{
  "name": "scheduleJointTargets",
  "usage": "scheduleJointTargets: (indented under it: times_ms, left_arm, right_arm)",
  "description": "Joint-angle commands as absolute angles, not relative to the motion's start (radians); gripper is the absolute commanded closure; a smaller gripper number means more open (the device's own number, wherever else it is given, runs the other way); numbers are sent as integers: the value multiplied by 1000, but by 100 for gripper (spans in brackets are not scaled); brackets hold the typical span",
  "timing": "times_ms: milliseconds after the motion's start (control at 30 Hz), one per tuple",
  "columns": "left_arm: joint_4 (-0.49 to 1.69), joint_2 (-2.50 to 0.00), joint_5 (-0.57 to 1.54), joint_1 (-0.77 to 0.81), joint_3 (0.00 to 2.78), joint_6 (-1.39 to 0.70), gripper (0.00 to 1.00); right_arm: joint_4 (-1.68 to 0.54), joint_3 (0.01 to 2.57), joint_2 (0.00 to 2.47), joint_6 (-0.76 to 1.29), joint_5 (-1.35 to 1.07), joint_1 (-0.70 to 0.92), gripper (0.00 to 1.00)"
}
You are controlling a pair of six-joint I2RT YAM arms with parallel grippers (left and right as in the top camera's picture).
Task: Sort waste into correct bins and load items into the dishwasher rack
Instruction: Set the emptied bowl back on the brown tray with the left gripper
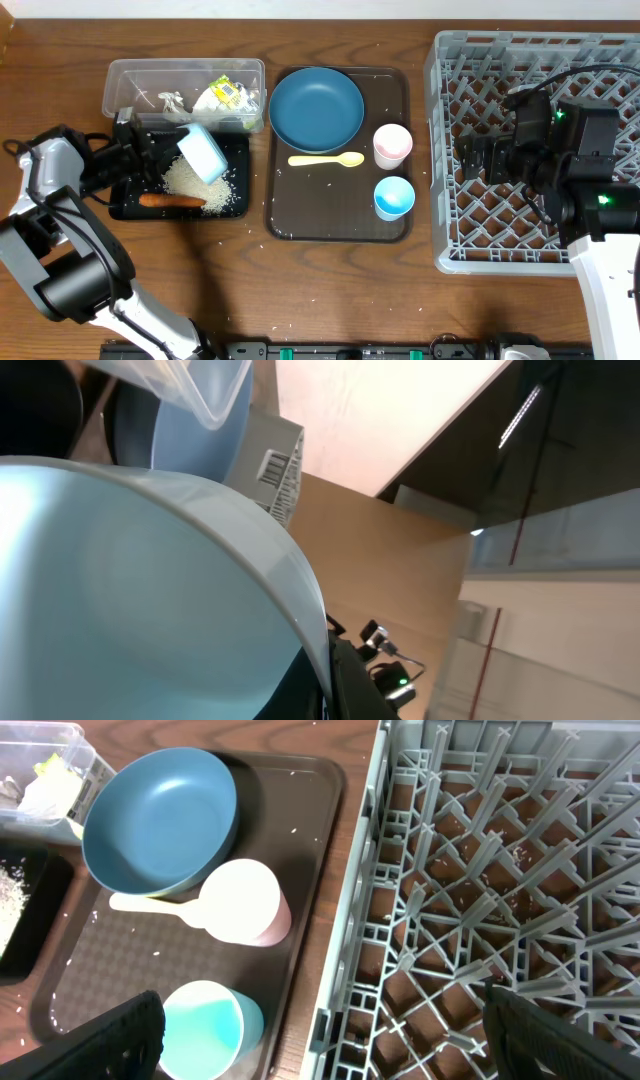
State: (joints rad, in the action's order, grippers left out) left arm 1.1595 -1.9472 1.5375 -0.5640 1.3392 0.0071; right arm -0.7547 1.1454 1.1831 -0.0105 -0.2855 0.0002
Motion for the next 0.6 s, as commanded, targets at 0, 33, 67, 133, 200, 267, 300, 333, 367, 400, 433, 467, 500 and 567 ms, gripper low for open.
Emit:
scheduleJointTargets:
  times_ms: [0,33,67,133,200,267,300,333,367,400,433,467,500,567]
  left_arm:
    - [1188,-1922,1573,-572,1345,-28,94]
    - [1151,-1922,1573,-572,1349,-27,94]
    - [1116,-1922,1573,-574,1350,-28,94]
    - [1117,-1922,1573,-576,1351,-41,94]
    - [1116,-1911,1573,-569,1351,-38,94]
    - [1116,-1887,1573,-555,1353,-30,94]
    - [1116,-1868,1569,-544,1356,-12,94]
    - [1116,-1847,1551,-535,1359,-2,94]
    - [1113,-1819,1508,-522,1364,0,94]
    - [1107,-1794,1454,-507,1369,0,94]
    - [1094,-1763,1375,-485,1372,0,94]
    - [1081,-1731,1286,-459,1372,-1,94]
    - [1078,-1704,1207,-433,1372,-1,94]
    - [1078,-1651,1033,-358,1372,-1,94]
  right_arm:
    - [-751,1163,1187,-1,-297,14,1]
    - [-752,1163,1187,-1,-297,14,1]
    - [-753,1163,1187,0,-297,14,1]
    - [-752,1163,1188,0,-297,14,1]
    - [-753,1163,1188,0,-297,14,1]
    - [-754,1163,1188,0,-297,14,1]
    - [-754,1163,1188,0,-297,14,1]
    - [-753,1163,1188,0,-297,14,1]
    - [-752,1163,1188,0,-297,14,1]
    - [-752,1163,1188,0,-297,14,1]
    - [-752,1163,1188,0,-297,14,1]
    - [-752,1163,1188,0,-297,14,1]
    - [-752,1163,1188,0,-297,14,1]
    - [-752,1163,1188,0,-297,14,1]
